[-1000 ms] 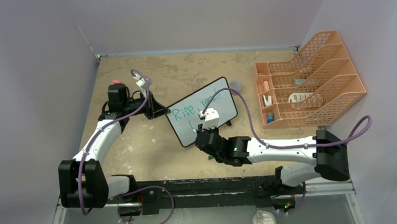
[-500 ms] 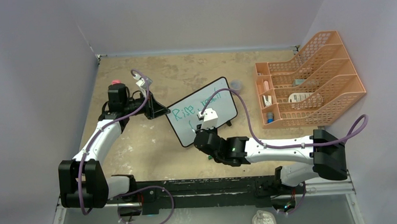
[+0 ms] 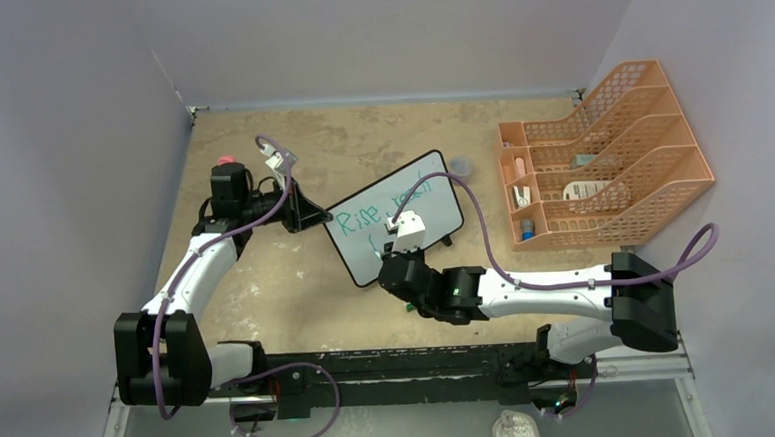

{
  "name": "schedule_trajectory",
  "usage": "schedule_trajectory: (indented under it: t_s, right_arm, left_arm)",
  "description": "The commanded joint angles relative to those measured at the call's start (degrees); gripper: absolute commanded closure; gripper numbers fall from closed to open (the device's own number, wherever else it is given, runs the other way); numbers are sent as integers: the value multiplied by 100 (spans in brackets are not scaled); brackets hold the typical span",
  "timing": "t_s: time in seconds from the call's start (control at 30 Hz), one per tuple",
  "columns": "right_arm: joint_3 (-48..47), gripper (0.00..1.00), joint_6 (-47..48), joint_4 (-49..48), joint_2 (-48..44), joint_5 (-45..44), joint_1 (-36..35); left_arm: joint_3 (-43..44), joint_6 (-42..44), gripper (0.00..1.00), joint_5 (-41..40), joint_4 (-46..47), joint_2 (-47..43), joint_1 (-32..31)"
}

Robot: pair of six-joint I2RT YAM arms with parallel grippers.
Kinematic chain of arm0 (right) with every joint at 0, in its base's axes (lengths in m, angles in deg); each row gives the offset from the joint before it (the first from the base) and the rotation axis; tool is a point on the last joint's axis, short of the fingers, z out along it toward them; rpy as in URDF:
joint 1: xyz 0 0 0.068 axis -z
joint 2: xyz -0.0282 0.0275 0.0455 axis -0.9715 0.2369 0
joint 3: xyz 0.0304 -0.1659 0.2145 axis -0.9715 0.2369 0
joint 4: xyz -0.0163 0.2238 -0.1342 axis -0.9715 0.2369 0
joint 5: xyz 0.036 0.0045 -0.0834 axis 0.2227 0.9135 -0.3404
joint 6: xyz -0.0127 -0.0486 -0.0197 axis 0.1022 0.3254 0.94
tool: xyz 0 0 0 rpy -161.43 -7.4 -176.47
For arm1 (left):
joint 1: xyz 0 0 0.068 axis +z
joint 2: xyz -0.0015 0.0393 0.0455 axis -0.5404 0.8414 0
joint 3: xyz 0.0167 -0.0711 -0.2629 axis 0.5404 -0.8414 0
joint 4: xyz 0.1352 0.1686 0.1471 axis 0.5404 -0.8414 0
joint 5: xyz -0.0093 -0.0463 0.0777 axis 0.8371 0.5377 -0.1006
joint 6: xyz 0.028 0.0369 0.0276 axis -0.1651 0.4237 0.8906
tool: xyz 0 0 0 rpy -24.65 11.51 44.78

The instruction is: Write a sentence on the whiteboard

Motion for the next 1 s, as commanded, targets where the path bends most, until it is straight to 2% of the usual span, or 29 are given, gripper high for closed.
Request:
schedule_trajectory:
  t_s: [0.0, 0.97]
  right_arm:
    - [-76, 100, 52, -175, 25, -288, 13]
    - [-163, 100, 158, -281, 65, -420, 148]
  left_arm:
    - [166, 162, 100, -114, -3, 37, -7]
    - [172, 168, 100, -104, 0, 54, -7]
